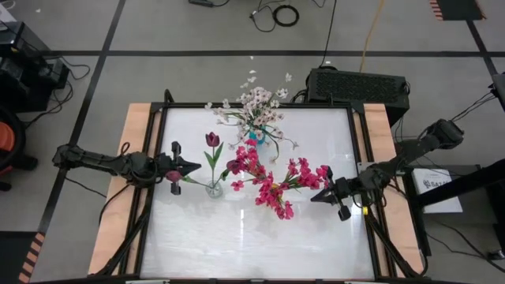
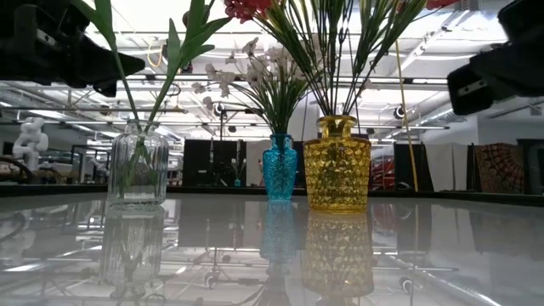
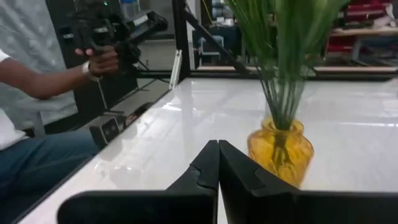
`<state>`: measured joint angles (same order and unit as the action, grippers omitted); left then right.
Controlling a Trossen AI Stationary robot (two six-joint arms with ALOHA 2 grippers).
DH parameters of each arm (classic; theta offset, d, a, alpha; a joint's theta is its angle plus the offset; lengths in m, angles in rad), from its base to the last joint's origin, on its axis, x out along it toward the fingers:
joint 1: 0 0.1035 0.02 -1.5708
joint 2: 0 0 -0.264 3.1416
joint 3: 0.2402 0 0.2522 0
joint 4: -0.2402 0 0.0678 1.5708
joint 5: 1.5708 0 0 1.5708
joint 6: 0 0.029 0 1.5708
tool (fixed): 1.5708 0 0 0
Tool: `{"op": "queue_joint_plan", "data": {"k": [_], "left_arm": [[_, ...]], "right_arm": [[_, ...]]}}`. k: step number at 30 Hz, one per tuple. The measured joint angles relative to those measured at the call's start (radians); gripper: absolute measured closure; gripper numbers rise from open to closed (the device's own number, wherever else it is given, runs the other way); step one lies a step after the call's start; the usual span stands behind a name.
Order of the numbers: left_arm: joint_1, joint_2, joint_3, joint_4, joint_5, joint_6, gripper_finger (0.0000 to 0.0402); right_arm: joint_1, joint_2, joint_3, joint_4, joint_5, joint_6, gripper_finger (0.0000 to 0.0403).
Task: Sort flowers into vase by color
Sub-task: Return to Home Position
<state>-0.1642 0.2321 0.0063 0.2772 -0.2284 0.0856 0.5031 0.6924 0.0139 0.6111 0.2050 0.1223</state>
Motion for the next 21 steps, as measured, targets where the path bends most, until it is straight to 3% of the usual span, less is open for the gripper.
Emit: {"op": "queue_joint_plan", "data": {"k": [13,21], "left_arm": [[0.048,0.000,-0.001,-0.058,0.044,-0.024,0.0401],[0.048,-0.002,-0.001,-0.046,0.066,-0.023,0.0401]], "right_arm": [[-0.288,-0.075,0.000,-0.063,-0.204,-0.038,0.0403],[-0.371,-0.105,0.000,-0.131,-0.223,-0.035,0.0403]]}}
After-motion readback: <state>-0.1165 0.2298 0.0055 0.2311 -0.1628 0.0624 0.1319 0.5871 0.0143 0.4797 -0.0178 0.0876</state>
